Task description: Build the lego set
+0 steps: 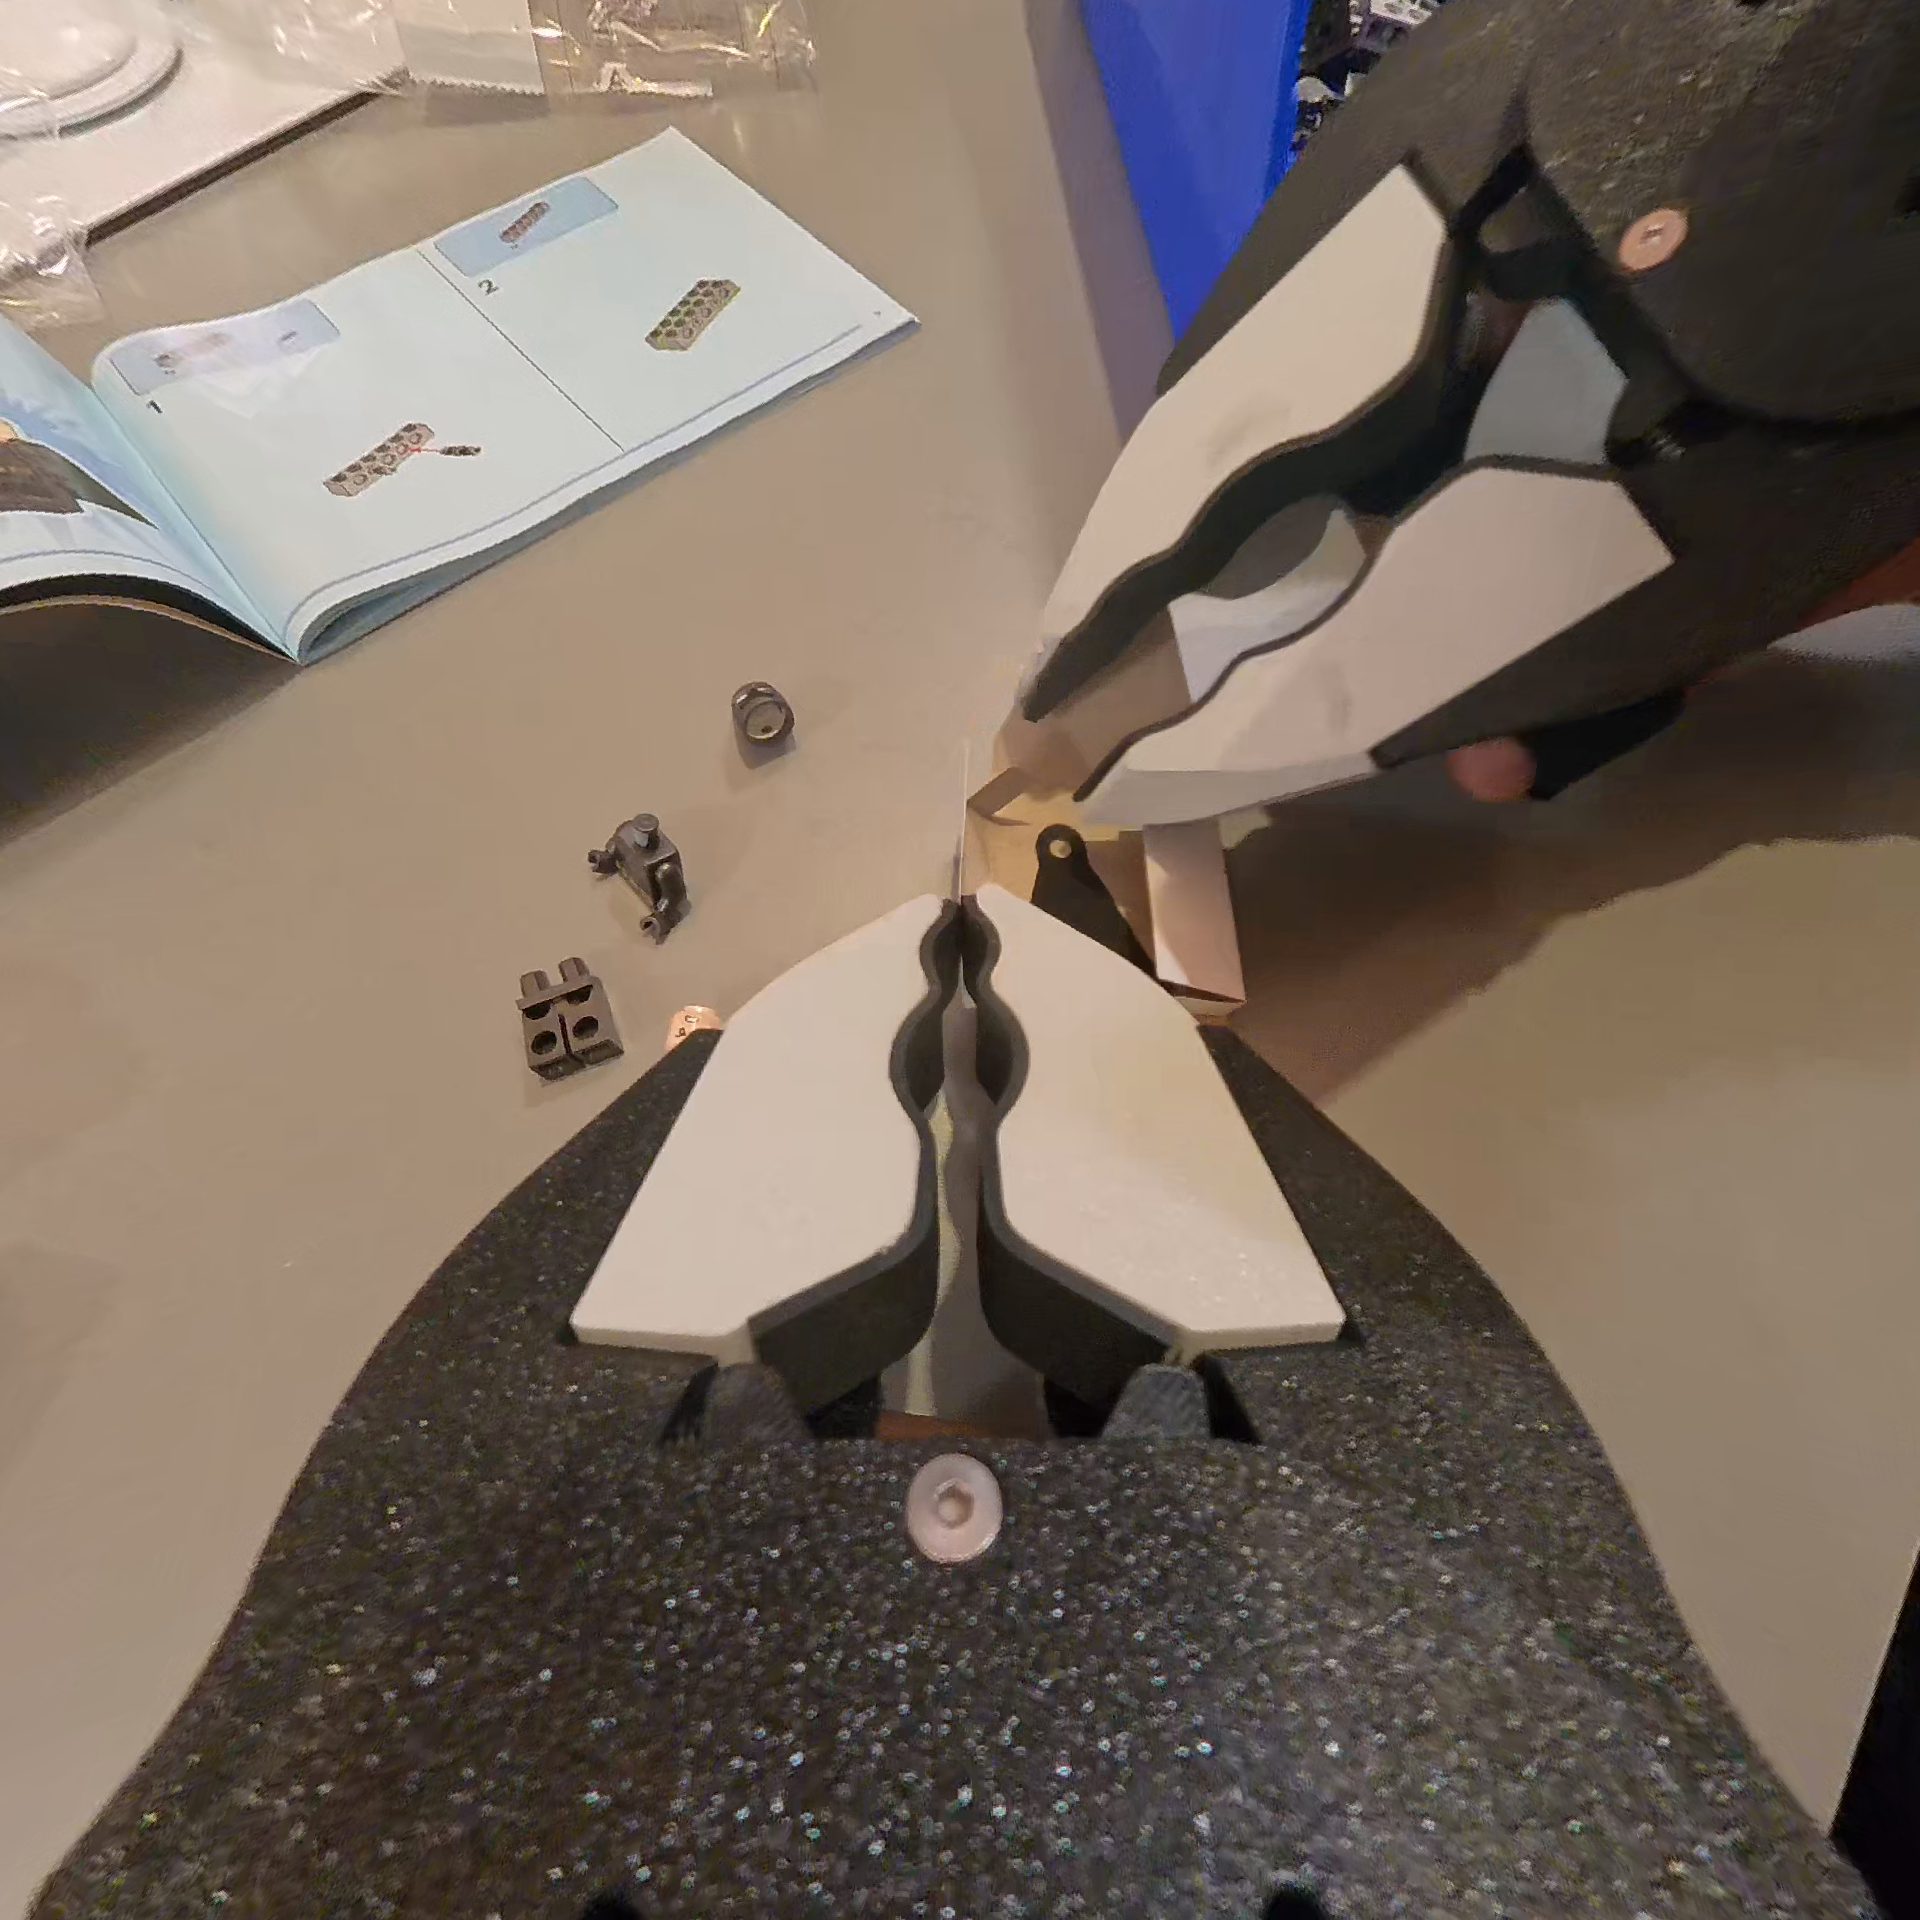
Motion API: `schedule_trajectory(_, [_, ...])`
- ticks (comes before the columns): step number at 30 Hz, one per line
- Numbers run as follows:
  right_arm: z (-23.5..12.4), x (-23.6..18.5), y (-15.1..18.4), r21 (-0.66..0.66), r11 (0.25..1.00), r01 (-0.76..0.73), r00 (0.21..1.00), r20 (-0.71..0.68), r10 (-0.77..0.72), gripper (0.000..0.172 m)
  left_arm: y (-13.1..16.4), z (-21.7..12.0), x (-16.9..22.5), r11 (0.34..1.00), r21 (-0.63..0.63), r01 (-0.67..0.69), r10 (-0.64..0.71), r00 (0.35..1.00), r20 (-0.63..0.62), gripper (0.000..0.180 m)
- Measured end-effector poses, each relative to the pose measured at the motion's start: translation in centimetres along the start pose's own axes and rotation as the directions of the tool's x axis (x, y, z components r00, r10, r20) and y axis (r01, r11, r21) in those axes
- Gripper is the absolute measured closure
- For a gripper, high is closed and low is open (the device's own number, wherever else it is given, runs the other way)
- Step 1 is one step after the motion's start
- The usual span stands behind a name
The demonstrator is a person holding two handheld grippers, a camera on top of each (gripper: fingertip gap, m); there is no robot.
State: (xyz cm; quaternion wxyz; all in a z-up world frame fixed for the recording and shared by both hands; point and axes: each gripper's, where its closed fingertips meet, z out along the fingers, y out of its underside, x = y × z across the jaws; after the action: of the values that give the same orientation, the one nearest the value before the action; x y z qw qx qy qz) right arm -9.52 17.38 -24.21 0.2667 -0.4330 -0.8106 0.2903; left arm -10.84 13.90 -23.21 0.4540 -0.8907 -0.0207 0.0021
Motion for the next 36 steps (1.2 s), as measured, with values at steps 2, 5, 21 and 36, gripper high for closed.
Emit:
schedule_trajectory(2, [-0.4,-0.2,-0.1,0.006,0.997,0.080,0.997,-0.017,-0.080,0.150,0.1,0.0,0.1,1.000,-0.007,-0.013,0.013,1.000,0.000,0.180])
schedule_trajectory(5, [-1.1,-0.7,-0.3,0.010,0.980,0.199,0.979,-0.040,-0.198,0.150,0.0,0.1,0.2,0.999,-0.015,-0.038,0.038,0.999,0.007,0.180])
schedule_trajectory(21, [-1.4,-3.8,-0.5,-0.058,0.858,0.510,0.860,0.069,-0.506,0.143,-0.3,-0.4,0.9,0.987,-0.012,-0.161,0.161,0.987,0.013,0.180])
schedule_trajectory(36, [-1.7,-4.3,-0.4,-0.136,0.664,0.735,0.675,0.052,-0.736,0.128,-0.4,-0.7,1.4,0.974,-0.004,-0.225,0.225,0.974,-0.006,0.180])
